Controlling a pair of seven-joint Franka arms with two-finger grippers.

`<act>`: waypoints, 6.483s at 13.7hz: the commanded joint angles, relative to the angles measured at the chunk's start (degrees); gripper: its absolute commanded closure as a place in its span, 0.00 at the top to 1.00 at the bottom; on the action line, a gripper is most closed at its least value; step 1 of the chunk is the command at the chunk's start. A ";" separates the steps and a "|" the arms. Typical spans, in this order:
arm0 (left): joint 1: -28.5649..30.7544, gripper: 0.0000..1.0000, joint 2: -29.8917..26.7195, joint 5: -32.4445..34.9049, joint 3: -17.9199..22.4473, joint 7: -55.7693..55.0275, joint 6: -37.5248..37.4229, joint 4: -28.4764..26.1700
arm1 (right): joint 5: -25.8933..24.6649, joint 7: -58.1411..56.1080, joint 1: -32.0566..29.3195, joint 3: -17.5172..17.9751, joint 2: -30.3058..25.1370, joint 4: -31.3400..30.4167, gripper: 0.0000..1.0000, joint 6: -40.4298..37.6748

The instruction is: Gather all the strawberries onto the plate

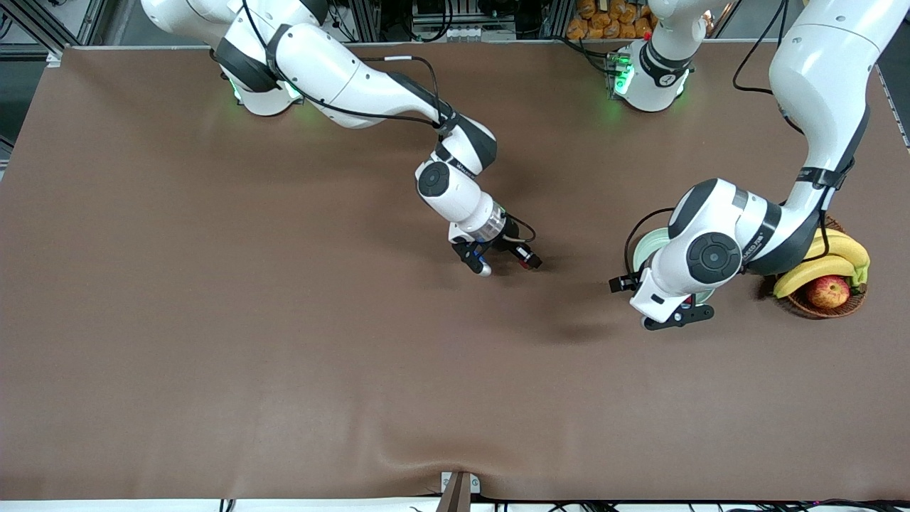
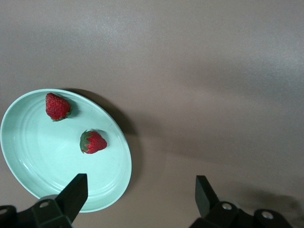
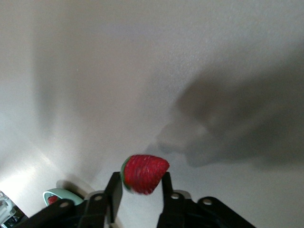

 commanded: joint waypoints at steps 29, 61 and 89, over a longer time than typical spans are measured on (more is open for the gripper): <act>-25.09 1.00 9.94 -1.68 6.77 -60.58 17.98 -0.10 | -24.97 -49.53 -38.83 -2.42 -31.81 2.05 1.00 -71.60; 2.67 0.00 2.65 3.51 -0.52 -13.57 -0.65 -4.32 | -13.36 -74.98 -38.92 -18.35 -57.76 -12.72 1.00 -75.58; 10.07 1.00 -15.28 -8.97 -3.59 12.63 -23.91 17.01 | -13.36 -74.63 -38.56 -18.18 -57.93 -11.31 1.00 -76.01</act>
